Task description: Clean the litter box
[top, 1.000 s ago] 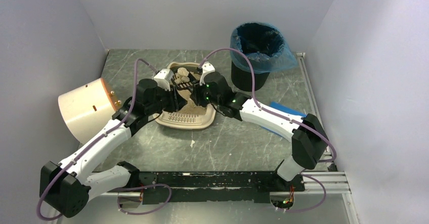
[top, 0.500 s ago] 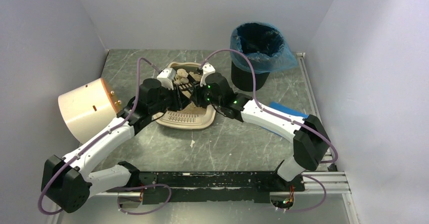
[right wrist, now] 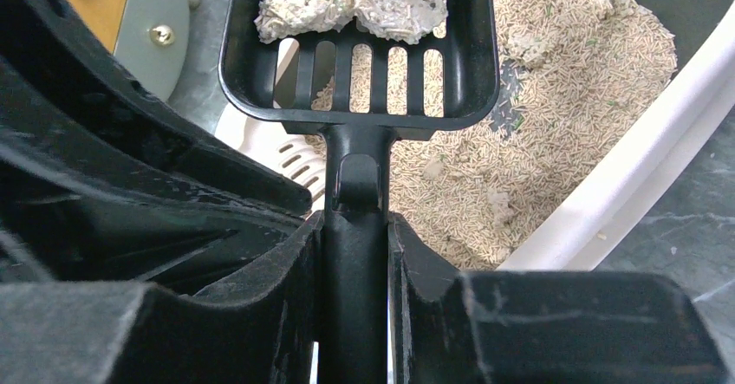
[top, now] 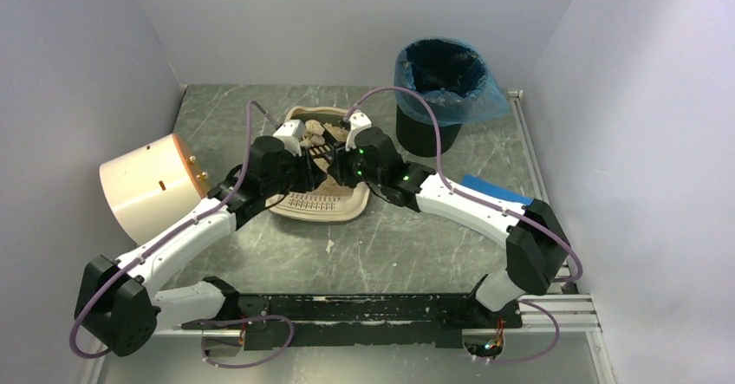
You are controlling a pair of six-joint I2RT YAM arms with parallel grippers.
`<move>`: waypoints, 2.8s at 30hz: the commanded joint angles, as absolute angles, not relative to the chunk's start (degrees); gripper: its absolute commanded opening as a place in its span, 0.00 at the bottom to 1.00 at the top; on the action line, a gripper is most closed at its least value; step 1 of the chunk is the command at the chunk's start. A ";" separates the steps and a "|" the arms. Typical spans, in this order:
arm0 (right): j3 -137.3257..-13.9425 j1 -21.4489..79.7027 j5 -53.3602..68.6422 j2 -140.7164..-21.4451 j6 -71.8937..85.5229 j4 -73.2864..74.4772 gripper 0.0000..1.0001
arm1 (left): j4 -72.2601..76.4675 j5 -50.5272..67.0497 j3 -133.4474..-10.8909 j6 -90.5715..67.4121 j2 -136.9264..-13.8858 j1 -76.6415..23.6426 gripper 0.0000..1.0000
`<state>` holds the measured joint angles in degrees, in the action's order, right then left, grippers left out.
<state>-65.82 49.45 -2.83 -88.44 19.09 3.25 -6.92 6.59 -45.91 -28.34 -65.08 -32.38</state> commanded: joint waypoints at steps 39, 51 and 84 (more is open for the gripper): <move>-59.97 57.46 -25.76 -82.47 -3.00 3.99 0.00 | -22.81 -21.47 -49.71 -17.22 -45.85 -33.57 0.83; -50.51 61.31 -33.89 -82.36 -9.57 -12.94 0.00 | -22.21 -23.82 -48.84 -17.50 -43.30 -33.53 0.98; -51.27 56.65 -22.68 -81.22 -0.89 -9.26 0.00 | -22.95 -25.44 -48.79 -17.24 -43.37 -33.55 0.98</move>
